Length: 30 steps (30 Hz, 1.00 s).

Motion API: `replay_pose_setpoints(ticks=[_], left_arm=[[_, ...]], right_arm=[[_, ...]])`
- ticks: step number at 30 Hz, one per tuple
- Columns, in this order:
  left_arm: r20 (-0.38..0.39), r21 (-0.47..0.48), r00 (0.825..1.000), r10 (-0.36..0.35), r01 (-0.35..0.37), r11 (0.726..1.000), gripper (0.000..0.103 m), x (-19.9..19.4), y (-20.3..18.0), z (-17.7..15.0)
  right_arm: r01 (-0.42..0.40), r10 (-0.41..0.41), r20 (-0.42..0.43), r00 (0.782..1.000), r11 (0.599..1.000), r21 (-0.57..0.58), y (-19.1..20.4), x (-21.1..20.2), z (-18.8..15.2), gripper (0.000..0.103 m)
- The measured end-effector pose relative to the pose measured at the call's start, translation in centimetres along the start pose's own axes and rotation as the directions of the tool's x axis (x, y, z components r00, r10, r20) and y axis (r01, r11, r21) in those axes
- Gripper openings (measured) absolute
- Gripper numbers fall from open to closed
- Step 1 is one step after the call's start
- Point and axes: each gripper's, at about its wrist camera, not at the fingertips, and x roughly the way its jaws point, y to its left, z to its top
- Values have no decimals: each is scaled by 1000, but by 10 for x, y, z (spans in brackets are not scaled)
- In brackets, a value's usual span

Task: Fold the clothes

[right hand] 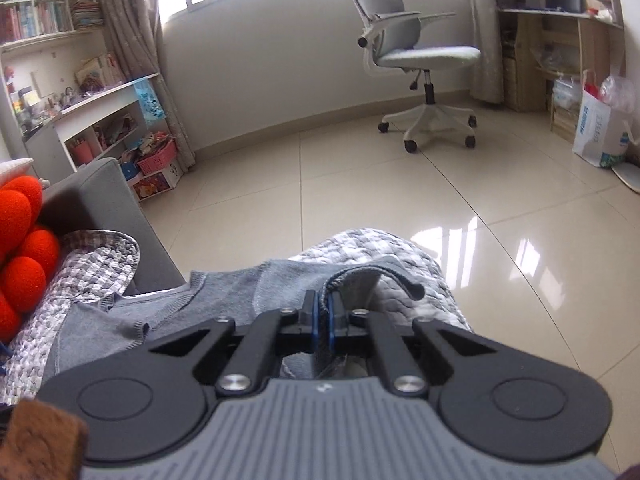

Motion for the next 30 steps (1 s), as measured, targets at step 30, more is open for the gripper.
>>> replay_pose_setpoints(ticks=[30], left_arm=[[23, 58, 992, -125, 124, 991, 79, -6, -14, 2]], right_arm=[[-271, 258, -166, 952, 961, -60, 45, 23, -14, 41]])
